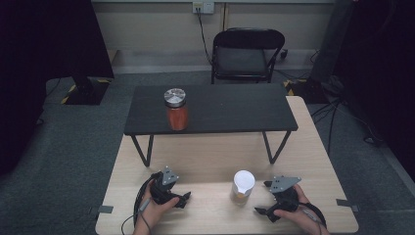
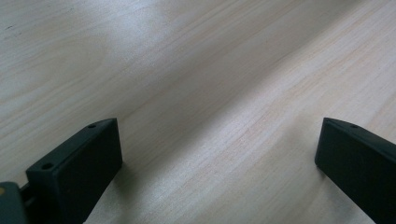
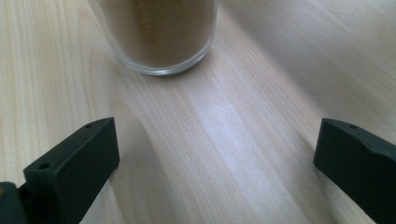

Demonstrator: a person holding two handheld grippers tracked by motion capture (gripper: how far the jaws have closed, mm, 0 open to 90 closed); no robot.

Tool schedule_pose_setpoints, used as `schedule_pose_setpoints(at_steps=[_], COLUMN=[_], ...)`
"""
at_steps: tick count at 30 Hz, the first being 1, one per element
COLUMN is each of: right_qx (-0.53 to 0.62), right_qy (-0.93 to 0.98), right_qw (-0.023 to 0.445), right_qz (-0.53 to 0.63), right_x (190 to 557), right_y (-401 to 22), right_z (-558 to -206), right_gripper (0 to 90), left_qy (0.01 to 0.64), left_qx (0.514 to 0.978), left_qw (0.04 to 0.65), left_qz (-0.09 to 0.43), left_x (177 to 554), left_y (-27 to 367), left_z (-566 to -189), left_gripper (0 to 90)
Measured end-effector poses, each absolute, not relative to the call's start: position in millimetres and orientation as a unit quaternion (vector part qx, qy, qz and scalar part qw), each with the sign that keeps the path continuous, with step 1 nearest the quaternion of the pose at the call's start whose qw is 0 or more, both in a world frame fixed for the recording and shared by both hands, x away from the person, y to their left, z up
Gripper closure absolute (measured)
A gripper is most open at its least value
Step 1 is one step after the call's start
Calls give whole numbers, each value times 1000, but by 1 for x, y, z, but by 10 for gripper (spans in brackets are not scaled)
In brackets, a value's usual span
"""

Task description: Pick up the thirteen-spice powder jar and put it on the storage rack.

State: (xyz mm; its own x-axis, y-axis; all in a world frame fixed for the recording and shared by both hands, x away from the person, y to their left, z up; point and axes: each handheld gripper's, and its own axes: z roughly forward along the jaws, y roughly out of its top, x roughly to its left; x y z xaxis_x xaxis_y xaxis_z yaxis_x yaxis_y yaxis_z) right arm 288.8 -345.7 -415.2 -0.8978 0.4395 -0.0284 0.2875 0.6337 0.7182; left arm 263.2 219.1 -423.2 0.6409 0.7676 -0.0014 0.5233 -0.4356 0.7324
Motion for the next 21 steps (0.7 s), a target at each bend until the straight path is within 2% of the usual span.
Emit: schedule_pose_setpoints(at_steps=[21], right_qx=[184], right_qy=[906], right_qw=[96], right_qz=[369], right_x=[292], right_y=[-339], right_z=[-410], right_gripper=[5], left_qy=[389], left_qx=[830], left_qw=[362], left_qz=[169], left_x=[263], left_y=[219], left_z=[-423], left_gripper=[0])
